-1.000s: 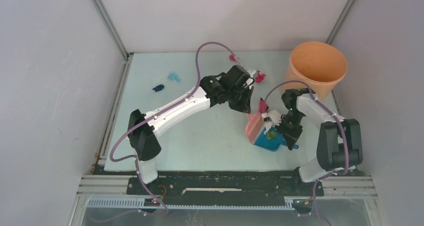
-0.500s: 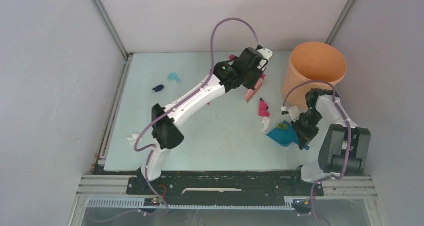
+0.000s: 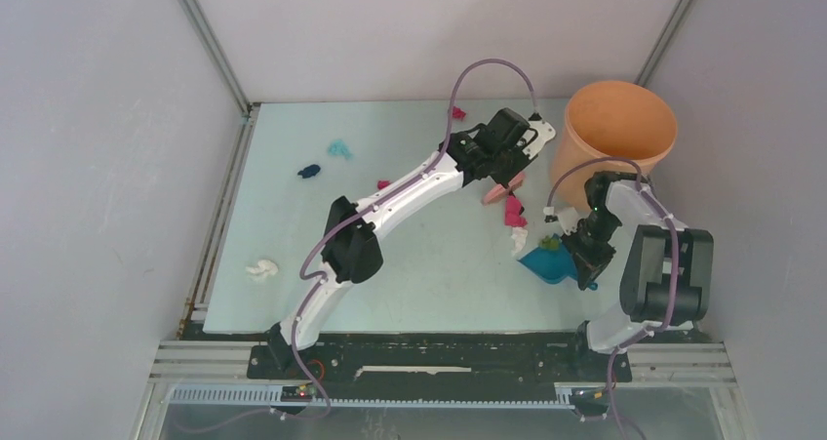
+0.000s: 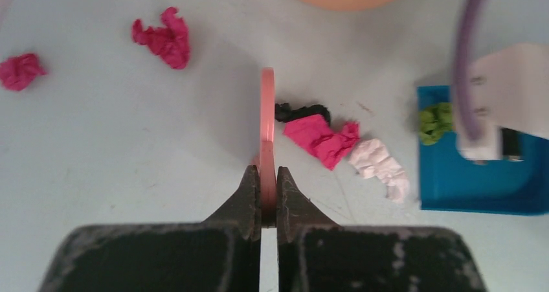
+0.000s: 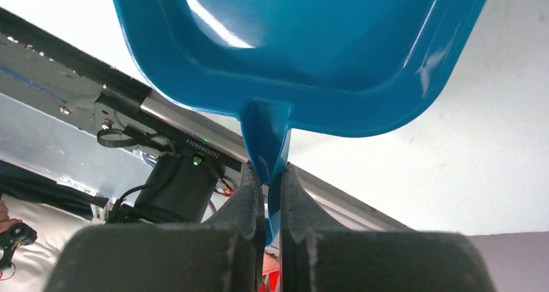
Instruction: Sweep away the paper scraps from the table
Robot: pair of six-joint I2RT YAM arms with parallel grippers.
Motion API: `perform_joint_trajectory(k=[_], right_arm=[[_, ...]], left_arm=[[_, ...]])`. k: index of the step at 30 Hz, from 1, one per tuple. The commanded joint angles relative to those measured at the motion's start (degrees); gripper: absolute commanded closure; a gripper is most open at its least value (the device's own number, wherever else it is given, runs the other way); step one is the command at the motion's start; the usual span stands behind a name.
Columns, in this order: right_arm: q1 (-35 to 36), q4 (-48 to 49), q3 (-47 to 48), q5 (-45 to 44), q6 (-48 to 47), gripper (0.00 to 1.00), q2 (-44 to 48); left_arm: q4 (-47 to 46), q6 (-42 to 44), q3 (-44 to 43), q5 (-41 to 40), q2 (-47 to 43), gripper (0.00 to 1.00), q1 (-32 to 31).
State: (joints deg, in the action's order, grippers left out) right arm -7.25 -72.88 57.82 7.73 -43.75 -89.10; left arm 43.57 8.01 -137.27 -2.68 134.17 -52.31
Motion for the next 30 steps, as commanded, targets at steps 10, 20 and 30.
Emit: perform_joint_trajectory(k=[10, 20, 30], right_arm=[[6.7, 7.4, 3.2, 0.0, 8.6, 1.00, -7.6], [6.8, 8.1, 3.2, 3.1, 9.5, 1.00, -4.4], [6.3, 10.3, -0.1, 8.3, 7.7, 1.00, 5.1]], left_arm=[[-12.0, -18.2, 24.7, 18.4, -15.9, 1.00, -0.9], [-18.3, -28.5, 35.8, 11.5, -27.3, 1.00, -2.1], [-17.5, -29.3, 39.4, -2.4, -35.6, 1.00, -2.9]])
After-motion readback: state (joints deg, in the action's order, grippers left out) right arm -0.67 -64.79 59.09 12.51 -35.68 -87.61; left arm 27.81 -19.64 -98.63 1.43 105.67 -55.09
